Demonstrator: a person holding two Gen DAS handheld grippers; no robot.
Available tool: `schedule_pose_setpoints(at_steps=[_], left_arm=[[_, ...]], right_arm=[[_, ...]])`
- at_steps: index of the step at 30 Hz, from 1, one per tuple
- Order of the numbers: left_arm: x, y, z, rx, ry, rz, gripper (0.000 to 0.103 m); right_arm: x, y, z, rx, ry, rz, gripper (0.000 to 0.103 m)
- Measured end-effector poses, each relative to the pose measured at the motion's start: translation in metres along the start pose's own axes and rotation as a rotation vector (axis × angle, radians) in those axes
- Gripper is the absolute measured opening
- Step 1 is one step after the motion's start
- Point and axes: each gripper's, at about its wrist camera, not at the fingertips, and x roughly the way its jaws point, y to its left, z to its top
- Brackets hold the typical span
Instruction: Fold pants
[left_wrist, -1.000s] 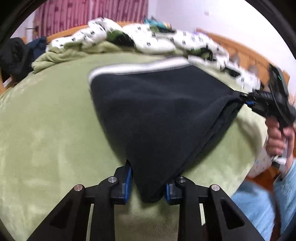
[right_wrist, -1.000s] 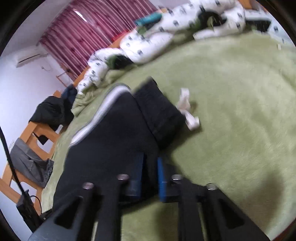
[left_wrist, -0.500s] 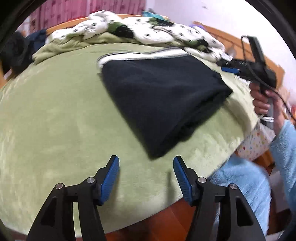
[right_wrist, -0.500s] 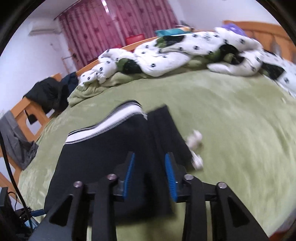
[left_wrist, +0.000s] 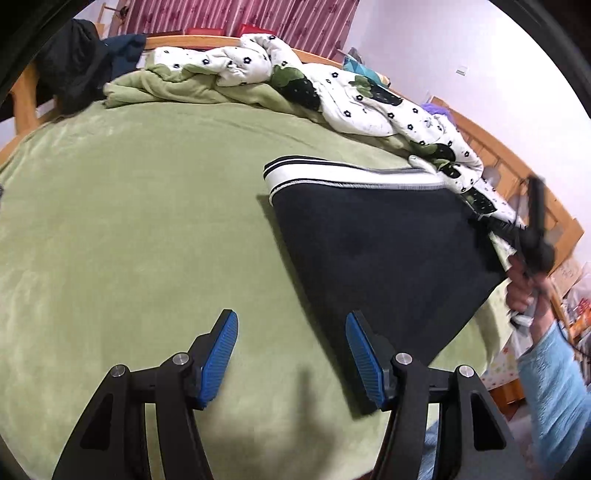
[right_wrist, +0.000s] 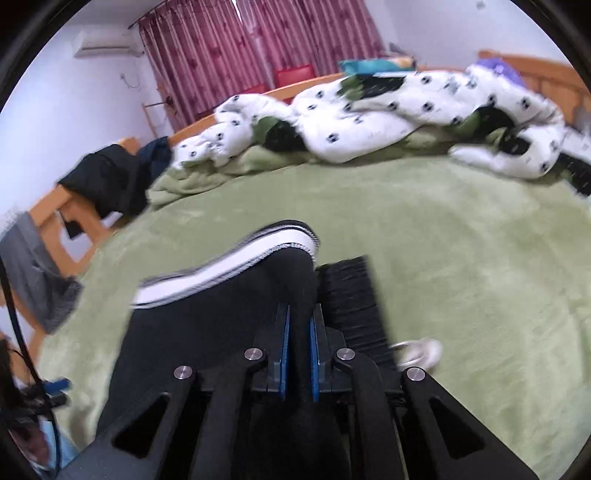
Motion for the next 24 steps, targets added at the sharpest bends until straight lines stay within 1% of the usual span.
schedule_pose_setpoints(at_steps=[1, 2, 3, 4, 5, 6, 8, 10, 11, 12, 13, 14, 15, 16, 18, 19, 20, 21, 22, 23, 24], left_arm=[[0.008, -0.003, 0.004, 0.000, 0.005, -0.008, 0.059], [0.013, -0.006, 0.005, -0.001, 0.010, -0.015, 0.059], [0.024, -0.008, 0.009, -0.010, 0.025, -0.038, 0.059], [0.032, -0.009, 0.013, -0.023, 0.039, -0.056, 0.059], [0.038, -0.010, 0.015, -0.037, 0.052, -0.075, 0.059], [0.048, -0.010, 0.020, -0.061, 0.067, -0.111, 0.059], [0.059, -0.009, 0.025, -0.082, 0.073, -0.145, 0.060], [0.079, -0.008, 0.033, -0.099, 0.099, -0.162, 0.065], [0.093, -0.007, 0.037, -0.111, 0.126, -0.164, 0.065], [0.101, -0.009, 0.038, -0.121, 0.143, -0.158, 0.065], [0.114, -0.009, 0.040, -0.139, 0.164, -0.163, 0.065], [0.123, -0.007, 0.040, -0.150, 0.173, -0.181, 0.065], [0.135, -0.006, 0.040, -0.170, 0.178, -0.202, 0.066], [0.139, -0.005, 0.040, -0.183, 0.174, -0.214, 0.065], [0.146, -0.008, 0.044, -0.194, 0.164, -0.247, 0.057], [0.152, -0.011, 0.048, -0.203, 0.182, -0.244, 0.047], [0.153, -0.014, 0.050, -0.216, 0.182, -0.254, 0.030], [0.152, -0.015, 0.052, -0.224, 0.180, -0.257, 0.027], [0.147, -0.019, 0.056, -0.224, 0.175, -0.240, 0.023], [0.142, -0.021, 0.060, -0.209, 0.169, -0.233, 0.019], [0.133, -0.023, 0.064, -0.189, 0.154, -0.239, 0.018]], right_arm=[[0.015, -0.006, -0.006, -0.007, 0.050, -0.040, 0.009], [0.024, -0.010, -0.012, -0.005, 0.074, -0.046, 0.010], [0.028, -0.018, -0.019, 0.012, 0.066, -0.030, 0.013], [0.025, -0.021, -0.019, 0.027, 0.060, -0.016, 0.015], [0.022, -0.024, -0.015, 0.039, 0.070, -0.008, 0.018], [0.017, -0.027, -0.010, 0.056, 0.083, -0.004, 0.023], [0.009, -0.028, -0.003, 0.064, 0.071, -0.011, 0.028], [0.015, -0.024, 0.005, 0.047, 0.086, 0.008, 0.037], [0.024, -0.022, 0.008, 0.039, 0.129, 0.034, 0.047], [0.032, -0.020, 0.008, 0.034, 0.161, 0.047, 0.052], [0.040, -0.019, 0.008, 0.022, 0.188, 0.044, 0.052], [0.053, -0.019, 0.005, -0.002, 0.217, 0.034, 0.055], [0.060, -0.021, 0.005, -0.003, 0.214, 0.033, 0.066], [0.066, -0.026, 0.004, 0.021, 0.219, 0.057, 0.069], [0.075, -0.035, 0.003, 0.096, 0.245, 0.129, 0.068], [0.076, -0.037, 0.002, 0.113, 0.251, 0.160, 0.065], [0.075, -0.036, 0.001, 0.121, 0.253, 0.175, 0.055], [0.072, -0.035, 0.002, 0.121, 0.250, 0.163, 0.053], [0.066, -0.032, 0.005, 0.118, 0.243, 0.148, 0.050], [0.057, -0.029, 0.008, 0.118, 0.230, 0.140, 0.041], [0.047, -0.026, 0.012, 0.135, 0.213, 0.145, 0.028]])
